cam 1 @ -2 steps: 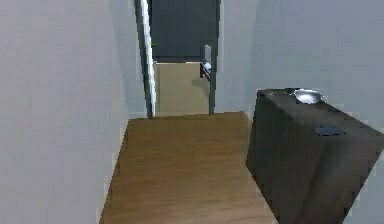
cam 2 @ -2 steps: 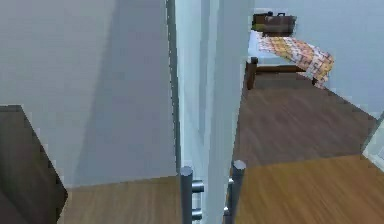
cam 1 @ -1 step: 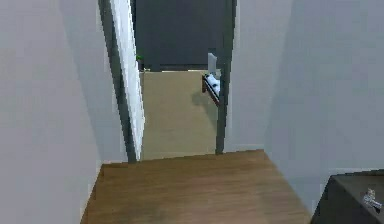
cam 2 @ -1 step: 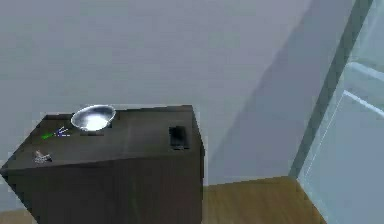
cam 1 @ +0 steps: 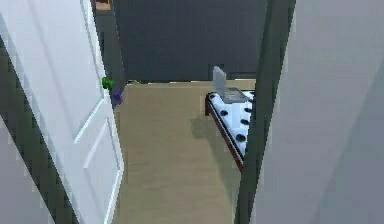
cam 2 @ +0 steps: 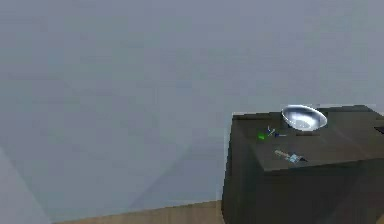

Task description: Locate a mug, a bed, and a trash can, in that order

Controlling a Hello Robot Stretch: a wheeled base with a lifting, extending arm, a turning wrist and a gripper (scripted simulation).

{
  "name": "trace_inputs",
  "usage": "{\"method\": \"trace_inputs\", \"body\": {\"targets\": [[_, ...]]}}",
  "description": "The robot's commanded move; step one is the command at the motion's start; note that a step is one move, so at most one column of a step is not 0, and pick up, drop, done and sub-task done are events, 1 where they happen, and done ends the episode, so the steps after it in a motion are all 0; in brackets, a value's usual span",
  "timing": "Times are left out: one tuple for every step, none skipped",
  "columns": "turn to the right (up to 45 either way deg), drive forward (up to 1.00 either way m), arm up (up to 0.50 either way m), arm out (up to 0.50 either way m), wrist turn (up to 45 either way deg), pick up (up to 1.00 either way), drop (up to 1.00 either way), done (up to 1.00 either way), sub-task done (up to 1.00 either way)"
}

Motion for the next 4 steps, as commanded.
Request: {"method": "trace_inputs", "body": {"targets": [[0.0, 1.00, 0.00, 0.00, 0.0, 0.00, 0.00, 0.00, 0.00], [12.0, 0.00, 0.00, 0.00, 0.0, 0.00, 0.00, 0.00, 0.00], [0.0, 0.05, 0.00, 0.00, 0.0, 0.00, 0.00, 0.00, 0.00], [-18.0, 0.00, 0.00, 0.00, 0.0, 0.00, 0.00, 0.00, 0.00]]}}
